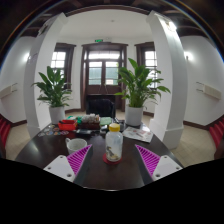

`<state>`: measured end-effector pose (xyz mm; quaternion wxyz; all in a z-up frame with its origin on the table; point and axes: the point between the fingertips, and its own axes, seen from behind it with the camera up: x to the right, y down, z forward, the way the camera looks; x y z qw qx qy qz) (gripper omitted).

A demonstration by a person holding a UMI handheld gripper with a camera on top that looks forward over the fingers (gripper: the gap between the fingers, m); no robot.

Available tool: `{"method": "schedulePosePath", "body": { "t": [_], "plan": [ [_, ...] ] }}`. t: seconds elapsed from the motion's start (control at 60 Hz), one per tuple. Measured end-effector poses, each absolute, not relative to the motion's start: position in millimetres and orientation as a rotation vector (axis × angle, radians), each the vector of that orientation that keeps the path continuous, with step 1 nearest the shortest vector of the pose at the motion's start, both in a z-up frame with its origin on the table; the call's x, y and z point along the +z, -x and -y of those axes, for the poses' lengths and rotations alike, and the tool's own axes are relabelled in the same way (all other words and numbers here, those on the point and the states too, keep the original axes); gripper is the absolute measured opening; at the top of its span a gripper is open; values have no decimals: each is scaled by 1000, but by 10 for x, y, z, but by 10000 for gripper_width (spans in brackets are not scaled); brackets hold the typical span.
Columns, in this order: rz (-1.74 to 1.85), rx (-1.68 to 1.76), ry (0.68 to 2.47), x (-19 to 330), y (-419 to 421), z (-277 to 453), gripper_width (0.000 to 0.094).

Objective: Pour water

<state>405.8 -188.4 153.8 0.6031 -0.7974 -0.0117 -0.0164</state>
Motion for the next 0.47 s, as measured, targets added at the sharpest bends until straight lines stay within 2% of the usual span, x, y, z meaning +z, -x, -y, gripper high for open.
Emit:
{"method": "schedulePosePath", "body": {
  "t": [0.183,0.467],
  "plan": [
    [50,-9,1814,1891,-3769,2103,836],
    [62,60,1790,2079,-3408,2221,838]
  ]
}}
